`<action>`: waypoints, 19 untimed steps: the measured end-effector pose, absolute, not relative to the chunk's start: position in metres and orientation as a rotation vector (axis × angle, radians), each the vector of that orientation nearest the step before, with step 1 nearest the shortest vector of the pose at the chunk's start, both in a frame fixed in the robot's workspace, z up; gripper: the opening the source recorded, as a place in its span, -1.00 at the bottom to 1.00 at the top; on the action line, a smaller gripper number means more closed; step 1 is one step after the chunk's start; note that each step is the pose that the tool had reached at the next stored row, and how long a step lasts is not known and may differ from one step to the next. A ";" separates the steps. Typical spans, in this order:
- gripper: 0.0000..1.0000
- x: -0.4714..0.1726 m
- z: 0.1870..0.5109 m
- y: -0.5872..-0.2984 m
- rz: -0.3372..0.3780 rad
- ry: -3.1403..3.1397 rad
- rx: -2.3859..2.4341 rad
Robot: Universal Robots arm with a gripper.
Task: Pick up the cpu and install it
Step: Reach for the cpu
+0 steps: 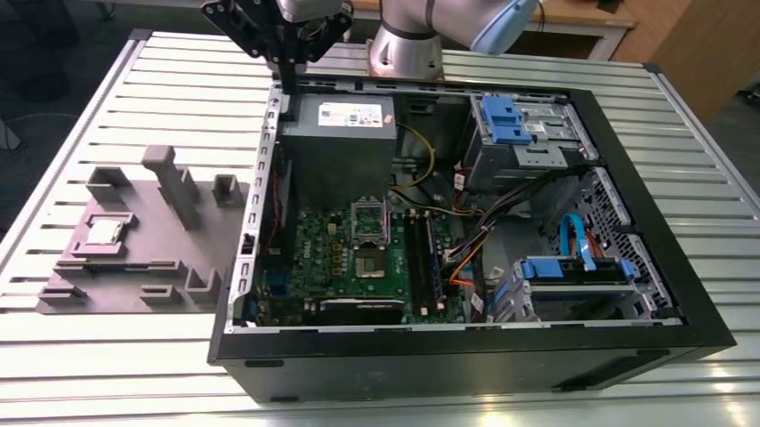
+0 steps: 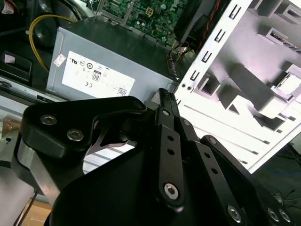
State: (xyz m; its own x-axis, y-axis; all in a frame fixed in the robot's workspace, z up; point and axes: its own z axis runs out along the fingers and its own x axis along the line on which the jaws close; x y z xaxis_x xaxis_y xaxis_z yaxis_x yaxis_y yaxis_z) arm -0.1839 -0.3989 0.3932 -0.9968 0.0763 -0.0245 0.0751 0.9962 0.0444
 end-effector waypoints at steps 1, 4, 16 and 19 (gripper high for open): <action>-0.80 -0.185 0.393 -0.399 0.068 3.112 0.118; -0.80 -0.190 0.393 -0.399 0.068 3.112 0.118; -0.80 -0.193 0.393 -0.399 0.068 3.112 0.118; -0.80 -0.194 0.393 -0.399 0.068 3.112 0.118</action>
